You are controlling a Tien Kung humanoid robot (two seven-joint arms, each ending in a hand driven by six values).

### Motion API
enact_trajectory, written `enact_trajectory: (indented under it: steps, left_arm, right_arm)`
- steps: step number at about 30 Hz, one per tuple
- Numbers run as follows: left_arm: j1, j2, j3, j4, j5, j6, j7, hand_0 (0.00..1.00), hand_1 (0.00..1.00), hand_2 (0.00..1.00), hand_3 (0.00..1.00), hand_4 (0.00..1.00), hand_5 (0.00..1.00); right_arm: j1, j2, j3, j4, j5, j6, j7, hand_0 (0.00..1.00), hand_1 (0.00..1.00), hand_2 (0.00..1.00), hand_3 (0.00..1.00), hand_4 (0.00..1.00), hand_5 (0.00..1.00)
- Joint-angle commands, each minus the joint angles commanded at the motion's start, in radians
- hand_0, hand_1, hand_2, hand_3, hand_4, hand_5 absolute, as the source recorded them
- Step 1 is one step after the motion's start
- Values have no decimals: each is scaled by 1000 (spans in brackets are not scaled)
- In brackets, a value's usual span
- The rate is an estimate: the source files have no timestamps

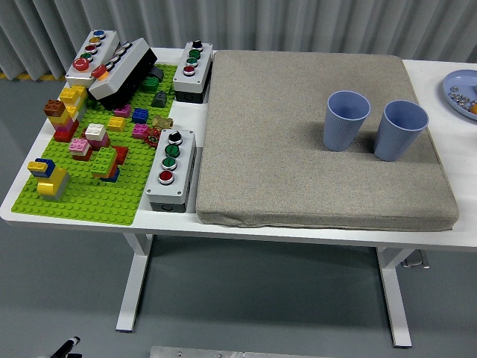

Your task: Pick cup pour cup place

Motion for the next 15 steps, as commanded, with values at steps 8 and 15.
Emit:
enact_trajectory:
  steps: [8, 15]
  left_arm:
    - [1, -1, -1, 0, -2, 0, 0, 869, 852, 864, 776, 640, 972]
    - [-2, -1, -4, 0, -1, 0, 0, 870, 853, 864, 777, 639, 972]
  right_arm:
    - [-1, 0, 0, 1, -1, 0, -1, 852, 747, 734, 784, 811, 998]
    - [3, -2, 3, 3, -2, 1, -1, 852, 747, 734, 784, 811, 998]
